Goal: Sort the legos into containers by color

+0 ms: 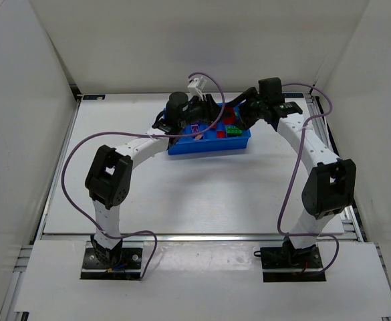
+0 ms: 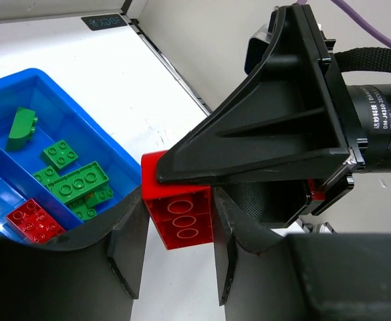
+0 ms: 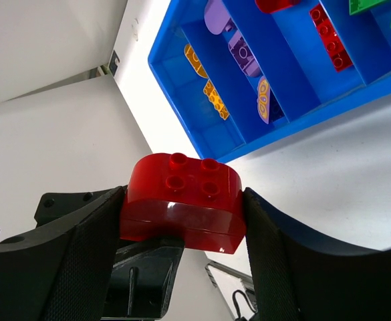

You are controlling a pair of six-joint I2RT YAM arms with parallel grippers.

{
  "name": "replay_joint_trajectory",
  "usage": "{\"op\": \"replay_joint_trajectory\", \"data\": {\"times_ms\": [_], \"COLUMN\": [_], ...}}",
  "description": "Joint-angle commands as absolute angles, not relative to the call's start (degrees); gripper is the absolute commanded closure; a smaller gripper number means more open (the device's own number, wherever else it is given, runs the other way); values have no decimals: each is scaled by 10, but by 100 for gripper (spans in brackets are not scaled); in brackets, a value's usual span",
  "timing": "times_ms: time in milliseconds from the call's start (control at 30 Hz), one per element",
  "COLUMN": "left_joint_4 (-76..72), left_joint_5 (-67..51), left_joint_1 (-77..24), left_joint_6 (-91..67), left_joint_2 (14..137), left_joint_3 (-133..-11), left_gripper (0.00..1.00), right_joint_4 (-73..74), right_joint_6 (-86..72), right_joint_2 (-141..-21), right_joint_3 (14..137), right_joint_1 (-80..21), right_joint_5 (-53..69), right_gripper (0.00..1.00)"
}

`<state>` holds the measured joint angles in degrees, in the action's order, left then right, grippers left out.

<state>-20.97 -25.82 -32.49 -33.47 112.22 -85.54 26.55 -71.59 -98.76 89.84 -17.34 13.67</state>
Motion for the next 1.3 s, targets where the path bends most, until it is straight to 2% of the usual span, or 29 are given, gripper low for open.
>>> {"op": "replay_joint_trajectory", "data": {"times_ms": [0,67,133,200,233,333,633,833,967,1100,1200,1267], "left_joint_4": [-191,-186,-187,-192,-194,-200,-204,-201,-186,-164,-165,-167], "left_joint_5": [-233,-228,-234,-245,-250,-256,-266,-304,-366,-451,-535,-599], "left_joint_1": [-329,-328,-329,-329,-328,-328,-328,-322,-309,-275,-247,-235], "left_joint_6": [-327,-327,-324,-323,-323,-326,-333,-383,-415,-450,-471,-491], "left_joint_2": [1112,1109,1103,1093,1089,1074,1026,975,941,933,948,964], "left_joint_3": [-868,-866,-859,-850,-839,-825,-795,-748,-723,-720,-729,-750], "left_gripper": [87,89,89,89,89,89,90,89,89,89,89,88], "right_joint_4": [226,215,206,194,189,168,139,103,-23,-122,-129,-67], "right_joint_6": [-701,-695,-686,-675,-672,-671,-671,-640,-519,-433,-356,-297], "right_joint_2": [-981,-978,-974,-966,-965,-961,-955,-947,-943,-951,-952,-951], "right_joint_3": [911,910,908,909,910,907,897,880,856,836,835,847], "right_joint_1": [-177,-177,-176,-175,-175,-175,-170,-99,-43,-1,15,4], "right_joint_5": [147,150,150,157,162,183,200,238,383,560,712,763], "right_gripper": [62,52,49,38,25,1,1,1,1,6,11,13]}}
